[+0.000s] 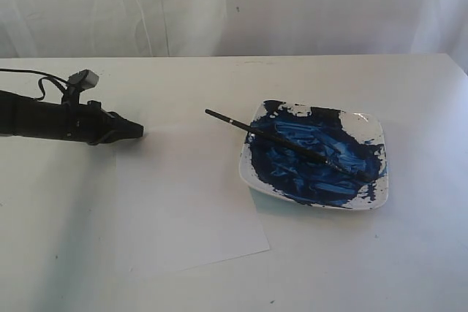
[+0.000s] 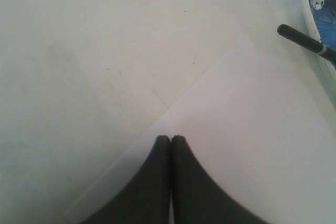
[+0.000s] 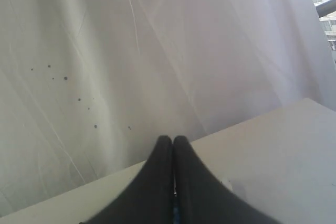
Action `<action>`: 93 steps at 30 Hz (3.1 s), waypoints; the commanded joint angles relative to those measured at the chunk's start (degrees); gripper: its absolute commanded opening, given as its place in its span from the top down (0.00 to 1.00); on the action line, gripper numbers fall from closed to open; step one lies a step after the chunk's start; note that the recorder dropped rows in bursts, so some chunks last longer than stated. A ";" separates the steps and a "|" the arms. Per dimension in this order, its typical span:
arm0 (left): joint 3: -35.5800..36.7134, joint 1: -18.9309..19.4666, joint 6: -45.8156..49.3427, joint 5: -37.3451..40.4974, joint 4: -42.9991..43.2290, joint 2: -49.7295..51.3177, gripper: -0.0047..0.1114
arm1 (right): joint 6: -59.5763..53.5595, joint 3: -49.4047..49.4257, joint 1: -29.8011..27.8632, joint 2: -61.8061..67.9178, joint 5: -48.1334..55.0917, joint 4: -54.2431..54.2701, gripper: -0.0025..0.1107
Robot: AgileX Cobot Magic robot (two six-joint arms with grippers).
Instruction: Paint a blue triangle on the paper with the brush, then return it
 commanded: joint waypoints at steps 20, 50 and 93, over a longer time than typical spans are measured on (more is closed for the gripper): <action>0.45 0.07 0.34 -0.60 1.98 0.58 0.96 | -6.96 -12.96 0.14 -0.36 7.38 -1.48 0.98; 0.45 0.07 0.34 -0.60 1.98 0.58 0.96 | -86.27 -39.34 0.14 54.06 33.71 62.94 0.98; 0.45 0.07 1.02 -0.73 1.98 0.58 0.96 | -105.79 -80.47 20.39 114.57 30.56 73.65 0.87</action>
